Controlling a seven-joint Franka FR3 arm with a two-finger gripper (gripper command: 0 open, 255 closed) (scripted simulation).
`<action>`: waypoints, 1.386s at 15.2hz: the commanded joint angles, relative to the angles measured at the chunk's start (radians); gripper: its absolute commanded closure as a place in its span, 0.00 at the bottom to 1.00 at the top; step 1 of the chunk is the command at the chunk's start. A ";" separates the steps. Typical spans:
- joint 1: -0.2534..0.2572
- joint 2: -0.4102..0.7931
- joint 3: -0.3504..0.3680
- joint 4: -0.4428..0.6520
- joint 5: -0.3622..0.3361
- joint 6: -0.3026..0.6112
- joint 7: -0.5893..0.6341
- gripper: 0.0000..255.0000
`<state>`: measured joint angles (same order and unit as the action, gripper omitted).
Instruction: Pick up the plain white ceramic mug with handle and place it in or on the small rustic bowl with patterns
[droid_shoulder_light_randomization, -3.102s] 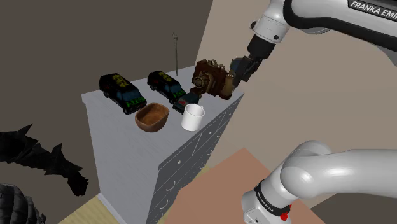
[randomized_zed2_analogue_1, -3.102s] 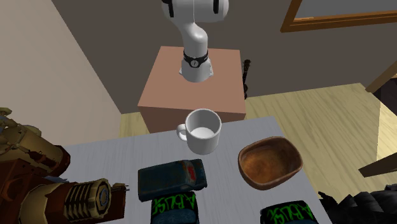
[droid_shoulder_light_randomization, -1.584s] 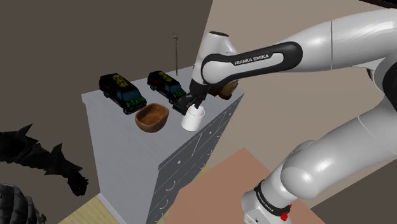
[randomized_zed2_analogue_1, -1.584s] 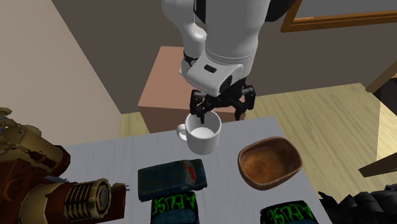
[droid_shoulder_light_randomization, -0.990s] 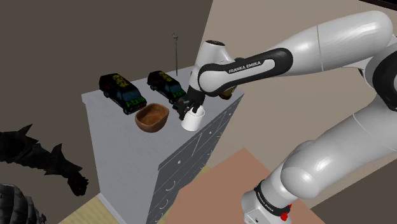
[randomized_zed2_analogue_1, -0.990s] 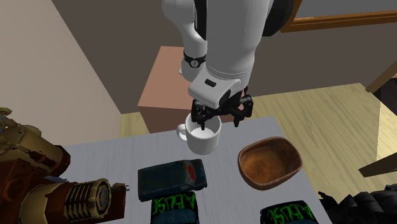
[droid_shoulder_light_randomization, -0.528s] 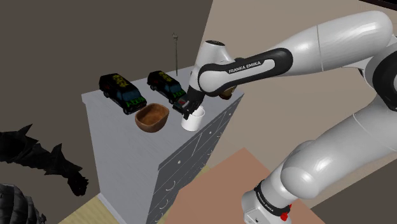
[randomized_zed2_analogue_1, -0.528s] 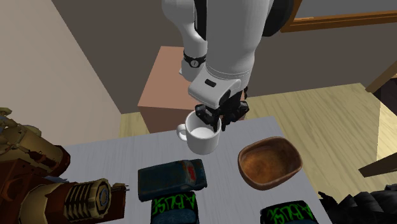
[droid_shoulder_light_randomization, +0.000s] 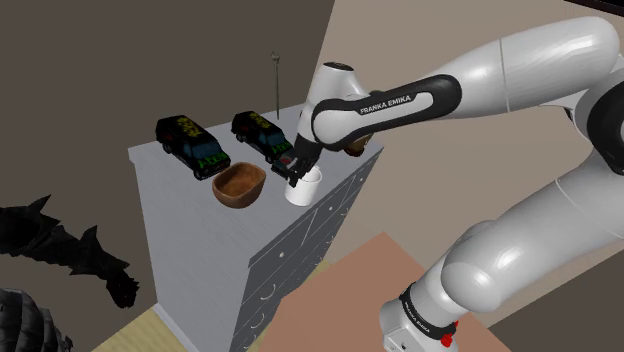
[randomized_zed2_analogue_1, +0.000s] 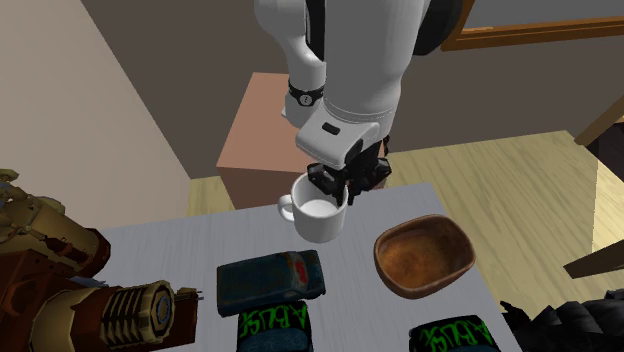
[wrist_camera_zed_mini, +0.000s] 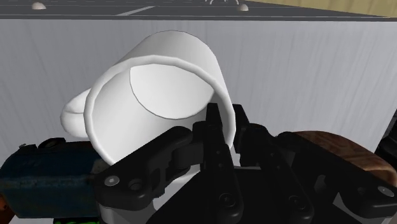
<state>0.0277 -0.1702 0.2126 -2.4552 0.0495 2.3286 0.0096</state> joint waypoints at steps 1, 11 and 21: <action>0.000 -0.012 -0.001 0.010 0.002 -0.022 -0.003 1.00; 0.002 -0.083 -0.010 0.084 0.012 -0.166 -0.012 1.00; 0.001 -0.129 -0.018 0.180 0.015 -0.307 -0.016 1.00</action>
<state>0.0290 -0.2932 0.1961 -2.2861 0.0643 2.0382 -0.0052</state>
